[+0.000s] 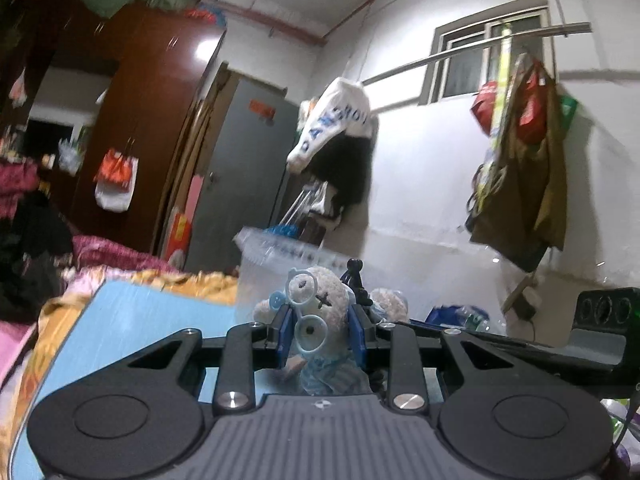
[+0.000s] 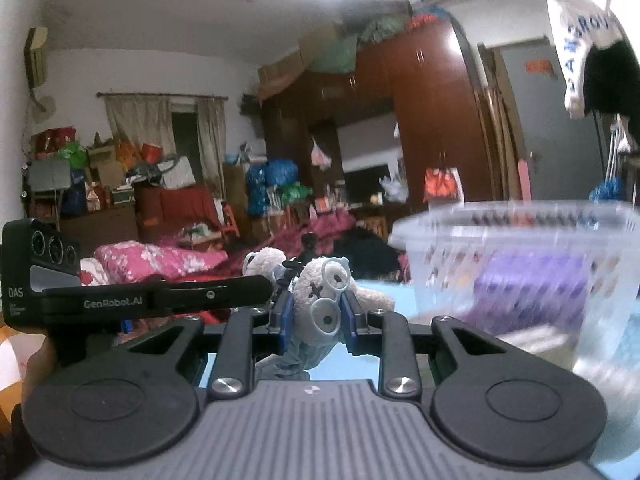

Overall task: Organize objects
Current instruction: 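Grasp the white plush toy with both grippers and lift it, then carry the plush toy into the basket and open both grippers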

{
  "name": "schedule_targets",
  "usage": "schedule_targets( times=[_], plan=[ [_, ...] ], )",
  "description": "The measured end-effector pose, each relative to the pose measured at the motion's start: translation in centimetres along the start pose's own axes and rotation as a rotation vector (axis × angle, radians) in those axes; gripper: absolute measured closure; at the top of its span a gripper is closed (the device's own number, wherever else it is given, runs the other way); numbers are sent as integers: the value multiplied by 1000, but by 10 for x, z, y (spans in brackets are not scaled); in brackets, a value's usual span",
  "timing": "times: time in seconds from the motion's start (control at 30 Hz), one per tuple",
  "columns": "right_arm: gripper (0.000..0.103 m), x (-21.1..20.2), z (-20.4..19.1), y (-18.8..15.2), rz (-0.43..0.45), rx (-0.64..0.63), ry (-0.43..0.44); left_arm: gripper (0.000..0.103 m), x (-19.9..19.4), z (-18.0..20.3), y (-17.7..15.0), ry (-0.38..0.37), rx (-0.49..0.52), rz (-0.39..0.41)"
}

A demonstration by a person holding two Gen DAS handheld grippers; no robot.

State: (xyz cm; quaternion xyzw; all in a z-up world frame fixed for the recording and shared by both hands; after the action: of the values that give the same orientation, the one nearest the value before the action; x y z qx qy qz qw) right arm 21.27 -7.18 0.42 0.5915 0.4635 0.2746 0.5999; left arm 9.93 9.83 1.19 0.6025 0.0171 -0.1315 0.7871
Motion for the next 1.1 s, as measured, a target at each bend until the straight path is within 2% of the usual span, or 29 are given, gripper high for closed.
schedule_targets(
  times=[0.1, 0.2, 0.3, 0.47, 0.6, 0.7, 0.83, 0.93, 1.1],
  plan=[
    [75, -8, 6, 23, 33, -22, -19, 70, 8, 17, 27, -8, 42, 29],
    [75, -13, 18, 53, 71, -57, -76, 70, 31, 30, 63, -22, 63, 40],
    [75, -10, 38, 82, 75, -65, -143, 70, 68, 40, 94, -29, 62, -1],
    [75, 17, 80, 112, 26, -20, -225, 70, 123, 45, 119, 10, 85, -69],
    [75, 50, 107, 119, -47, 7, -262, 70, 165, 26, 122, 66, 53, -148],
    [75, 78, 133, 115, -145, 62, -278, 70, 201, 8, 116, 119, 17, -231],
    [75, 116, 150, 103, -265, 71, -323, 70, 237, -14, 101, 173, -29, -337],
    [75, 133, 156, 91, -351, 62, -371, 71, 251, -26, 84, 204, -57, -417],
    [75, 135, 164, 80, -416, 72, -387, 72, 259, -30, 79, 234, -57, -455]
  ],
)
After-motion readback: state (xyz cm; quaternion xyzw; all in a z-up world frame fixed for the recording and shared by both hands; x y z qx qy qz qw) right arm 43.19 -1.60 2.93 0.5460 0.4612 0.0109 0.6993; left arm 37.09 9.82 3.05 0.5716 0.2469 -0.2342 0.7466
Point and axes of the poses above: each gripper's, at about its wrist camera, not at the fingertips, and x roughly the way its jaws point, z to its right, y to its top, the point moved 5 cm from there along x, roughly the way its jaws point, and after that the axes turned 7 degrees about -z, right-handed, at the moved point
